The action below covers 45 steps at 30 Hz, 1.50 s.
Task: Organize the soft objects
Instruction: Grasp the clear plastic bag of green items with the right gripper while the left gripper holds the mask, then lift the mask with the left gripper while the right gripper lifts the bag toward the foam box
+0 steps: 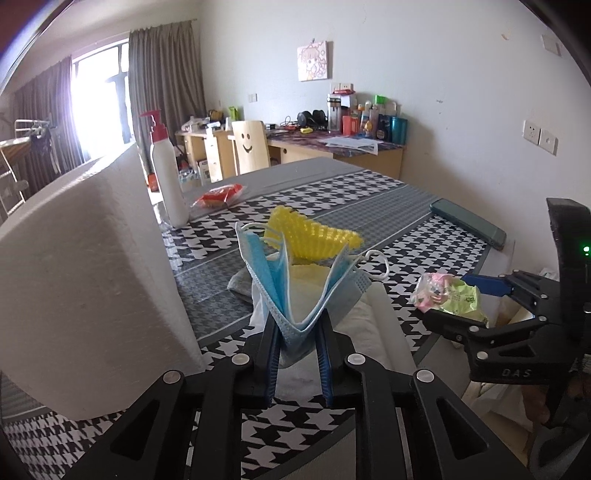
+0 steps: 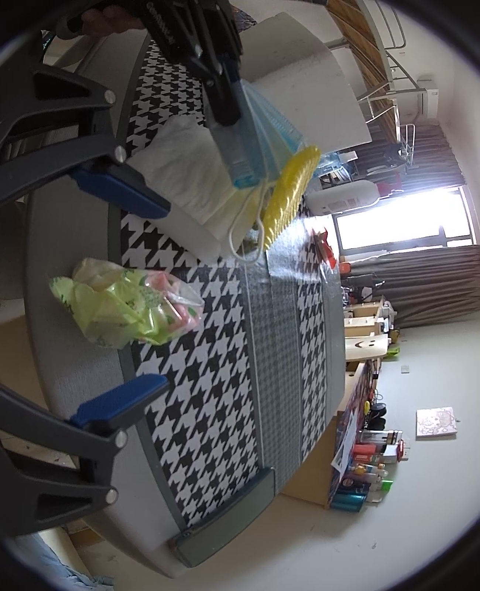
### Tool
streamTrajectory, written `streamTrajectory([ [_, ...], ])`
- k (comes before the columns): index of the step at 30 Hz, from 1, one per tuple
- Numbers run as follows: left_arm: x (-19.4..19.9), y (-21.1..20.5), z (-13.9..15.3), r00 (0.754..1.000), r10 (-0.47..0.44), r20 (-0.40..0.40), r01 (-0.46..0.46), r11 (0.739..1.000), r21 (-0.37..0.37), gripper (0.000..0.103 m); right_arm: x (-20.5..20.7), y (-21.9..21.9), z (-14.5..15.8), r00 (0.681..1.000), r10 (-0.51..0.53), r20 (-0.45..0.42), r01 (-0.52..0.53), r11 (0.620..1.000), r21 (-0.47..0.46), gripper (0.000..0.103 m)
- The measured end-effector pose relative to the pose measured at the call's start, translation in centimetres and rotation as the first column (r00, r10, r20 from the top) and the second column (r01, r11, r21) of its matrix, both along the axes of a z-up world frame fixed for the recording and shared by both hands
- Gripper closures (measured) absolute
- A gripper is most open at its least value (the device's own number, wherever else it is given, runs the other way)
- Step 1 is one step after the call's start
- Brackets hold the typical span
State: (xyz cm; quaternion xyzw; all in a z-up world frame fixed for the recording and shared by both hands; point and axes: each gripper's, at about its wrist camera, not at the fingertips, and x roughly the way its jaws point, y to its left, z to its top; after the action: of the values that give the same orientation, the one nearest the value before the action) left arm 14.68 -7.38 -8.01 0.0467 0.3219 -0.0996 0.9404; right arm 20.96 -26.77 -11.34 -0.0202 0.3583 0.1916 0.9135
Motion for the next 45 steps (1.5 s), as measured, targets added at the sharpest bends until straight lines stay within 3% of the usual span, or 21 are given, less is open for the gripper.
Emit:
streamTrajectory([
  [7, -0.8, 0.2, 0.4, 1.0, 0.002, 0.012, -0.002, 1.0, -0.01, 0.084, 0.0, 0.2, -0.6, 1.0, -0.014, -0.026, 0.014, 1.0, -0.018, 0.025],
  [13, -1.6, 0.3, 0.6, 1.0, 0.012, 0.029, -0.012, 1.0, -0.009, 0.084, -0.2, 0.4, -1.2, 0.999, -0.025, -0.038, 0.023, 0.999, -0.046, 0.038],
  [20, -2.6, 0.5, 0.7, 0.999, 0.016, 0.045, -0.016, 1.0, -0.005, 0.084, -0.4, 0.5, -1.1, 0.999, -0.041, -0.03, 0.039, 0.995, -0.088, 0.066],
  [25, -3.3, 0.9, 1.2, 0.997, 0.037, 0.063, -0.036, 0.999, -0.013, 0.084, -0.8, 0.7, -0.7, 0.999, -0.045, -0.021, 0.043, 0.995, -0.09, 0.07],
  [45, -5.1, 2.7, 3.5, 0.989, 0.066, 0.136, -0.059, 0.997, -0.054, 0.084, -2.8, 2.2, 3.4, 0.996, -0.017, 0.09, 0.022, 0.998, -0.064, 0.071],
])
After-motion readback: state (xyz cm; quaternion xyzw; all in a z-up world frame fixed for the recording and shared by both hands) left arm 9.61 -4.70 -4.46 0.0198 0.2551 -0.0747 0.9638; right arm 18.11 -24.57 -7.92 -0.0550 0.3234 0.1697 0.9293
